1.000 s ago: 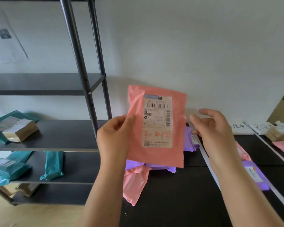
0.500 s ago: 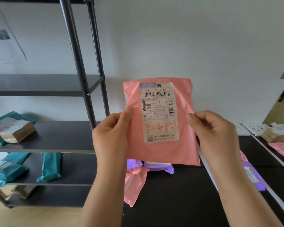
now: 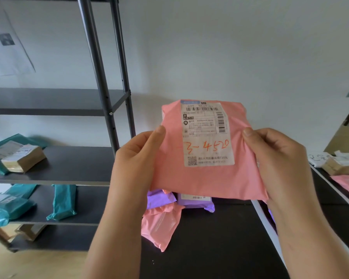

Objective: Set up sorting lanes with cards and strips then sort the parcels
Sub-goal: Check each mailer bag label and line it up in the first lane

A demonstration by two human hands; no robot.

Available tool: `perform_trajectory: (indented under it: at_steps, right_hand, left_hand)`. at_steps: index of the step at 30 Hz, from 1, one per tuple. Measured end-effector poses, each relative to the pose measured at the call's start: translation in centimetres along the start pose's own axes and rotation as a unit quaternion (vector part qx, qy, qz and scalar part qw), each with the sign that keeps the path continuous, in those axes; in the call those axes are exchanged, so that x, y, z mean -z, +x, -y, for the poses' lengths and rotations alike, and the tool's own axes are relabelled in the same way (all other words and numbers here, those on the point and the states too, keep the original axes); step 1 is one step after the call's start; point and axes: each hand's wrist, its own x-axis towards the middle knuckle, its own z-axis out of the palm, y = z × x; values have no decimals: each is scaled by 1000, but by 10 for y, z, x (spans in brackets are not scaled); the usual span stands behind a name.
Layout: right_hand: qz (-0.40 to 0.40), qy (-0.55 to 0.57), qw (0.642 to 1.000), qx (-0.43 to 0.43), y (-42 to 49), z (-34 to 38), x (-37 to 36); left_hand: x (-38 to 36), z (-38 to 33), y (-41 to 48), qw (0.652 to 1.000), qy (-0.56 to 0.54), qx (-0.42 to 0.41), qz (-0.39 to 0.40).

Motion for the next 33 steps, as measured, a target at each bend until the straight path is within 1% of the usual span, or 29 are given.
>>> perform_trajectory:
  at_steps: [2, 6, 10, 13, 18, 23, 28, 33]
  right_hand:
    - [-5, 1, 1000, -8, 0, 1, 3]
    - [-3, 3, 1000, -20, -1, 1, 5]
    - [17, 6, 999, -36, -4, 2, 6]
    - [37, 17, 998, -56, -5, 5, 9]
    - [60, 17, 996, -64, -8, 9, 13]
    - [52, 21, 997, -49, -8, 6, 16]
    - [45, 31, 998, -40, -7, 1, 17]
    - [52, 8, 999, 2, -4, -7, 19]
  left_hand:
    - [3, -2, 0, 999, 22, -13, 23]
    - [5, -3, -3, 999, 30, -28, 31]
    - [4, 0, -6, 999, 12, -43, -12]
    - [3, 2, -5, 998, 0, -38, -52]
    - [2, 5, -4, 997, 7, -29, -74]
    - [-3, 2, -7, 998, 9, -3, -65]
    - [-4, 4, -5, 998, 6, -6, -59]
    - [-1, 5, -2, 1000, -8, -11, -20]
